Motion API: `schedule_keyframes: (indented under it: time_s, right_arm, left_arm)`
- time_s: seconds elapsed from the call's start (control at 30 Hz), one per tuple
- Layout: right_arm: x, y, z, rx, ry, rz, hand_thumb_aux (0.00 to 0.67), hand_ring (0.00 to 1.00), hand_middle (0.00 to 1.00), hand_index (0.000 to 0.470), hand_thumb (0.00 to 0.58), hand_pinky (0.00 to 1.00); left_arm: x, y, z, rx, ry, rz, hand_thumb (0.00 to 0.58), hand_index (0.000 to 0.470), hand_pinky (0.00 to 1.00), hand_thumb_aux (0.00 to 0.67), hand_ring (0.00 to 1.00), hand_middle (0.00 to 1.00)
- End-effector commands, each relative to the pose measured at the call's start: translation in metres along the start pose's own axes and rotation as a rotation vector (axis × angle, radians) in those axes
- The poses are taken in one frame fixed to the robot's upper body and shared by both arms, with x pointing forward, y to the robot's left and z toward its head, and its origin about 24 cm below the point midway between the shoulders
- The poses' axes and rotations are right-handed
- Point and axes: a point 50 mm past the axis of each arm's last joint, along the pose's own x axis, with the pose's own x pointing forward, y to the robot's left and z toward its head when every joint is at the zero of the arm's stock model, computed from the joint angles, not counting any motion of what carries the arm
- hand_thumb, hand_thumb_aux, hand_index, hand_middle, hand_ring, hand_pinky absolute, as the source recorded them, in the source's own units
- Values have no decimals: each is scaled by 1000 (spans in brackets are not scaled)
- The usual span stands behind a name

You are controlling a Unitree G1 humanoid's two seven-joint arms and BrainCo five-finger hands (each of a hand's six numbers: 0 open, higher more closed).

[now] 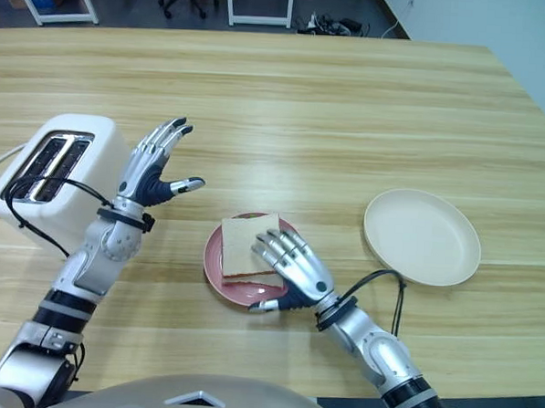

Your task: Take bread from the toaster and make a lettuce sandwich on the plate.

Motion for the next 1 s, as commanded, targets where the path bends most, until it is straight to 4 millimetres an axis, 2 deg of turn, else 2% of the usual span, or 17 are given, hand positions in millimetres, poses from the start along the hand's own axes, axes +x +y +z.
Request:
schedule_keyframes:
  time_s: [0.03, 0.07, 0.1, 0.13, 0.17, 0.2, 0.3, 0.33, 0.37, 0.4, 0.5, 0.57, 0.67, 0.87, 1.0]
  right_arm:
    - [9, -60, 9, 345, -27, -400, 0, 0, 0, 0, 0, 0]
    - [8, -72, 11, 444, -48, -461, 0, 0, 0, 0, 0, 0]
    - [6, -80, 12, 495, -70, -468, 0, 0, 0, 0, 0, 0]
    - [3, -86, 11, 519, -81, -465, 0, 0, 0, 0, 0, 0]
    - [-1, -91, 9, 514, -79, -425, 0, 0, 0, 0, 0, 0]
    - [-7, -92, 5, 495, -66, -358, 0, 0, 0, 0, 0, 0]
    - [-37, -81, -5, 488, -4, 33, 0, 0, 0, 0, 0, 0]
    - [-50, -77, -6, 501, 10, 175, 507, 388, 388, 356, 546, 388]
    - [-64, -74, -6, 521, 27, 304, 670, 820, 820, 470, 580, 820]
    - [-77, -73, -6, 525, 40, 431, 670, 1000, 1000, 470, 580, 1000]
    - [-106, -70, -6, 547, 92, 717, 670, 1000, 1000, 470, 580, 1000]
    - [-113, -65, -6, 565, 121, 803, 670, 1000, 1000, 470, 580, 1000]
    - [-105, -43, -2, 547, 117, 860, 670, 1000, 1000, 470, 580, 1000]
    - [-66, 4, -4, 369, 54, 870, 670, 1000, 1000, 470, 580, 1000]
    - [-49, 21, -10, 296, 58, 831, 670, 1000, 1000, 470, 580, 1000]
  left_arm:
    - [-26, -3, -3, -311, 53, -9, 0, 0, 0, 0, 0, 0]
    - [-33, 0, -3, -373, 41, -11, 0, 0, 0, 0, 0, 0]
    - [-41, 6, -2, -411, 18, -9, 23, 9, 349, 13, 349, 349]
    - [-48, 13, -1, -430, -3, -11, 325, 159, 980, 226, 980, 980]
    - [-55, 23, -1, -429, -26, -30, 539, 345, 1000, 491, 1000, 1000]
    - [-62, 33, 0, -418, -41, -61, 580, 470, 1000, 670, 1000, 1000]
    - [-89, 52, 2, -395, -28, -304, 580, 470, 1000, 670, 1000, 1000]
    - [-103, 52, 4, -356, -16, -447, 580, 470, 1000, 670, 1000, 1000]
    - [-117, 51, 3, -331, 20, -568, 580, 470, 1000, 670, 1000, 1000]
    - [-130, 50, 2, -319, 61, -673, 580, 470, 1000, 670, 1000, 1000]
    - [-156, 40, 0, -334, 162, -897, 580, 470, 1000, 670, 1000, 1000]
    - [-163, 28, -2, -353, 199, -985, 580, 470, 1000, 670, 1000, 1000]
    - [-158, 3, -6, -313, 229, -1048, 580, 470, 1000, 670, 1000, 1000]
    - [-141, -48, -24, -150, 316, -1096, 580, 470, 1000, 670, 1000, 1000]
    - [-127, -64, -30, -77, 317, -1096, 580, 470, 1000, 670, 1000, 1000]
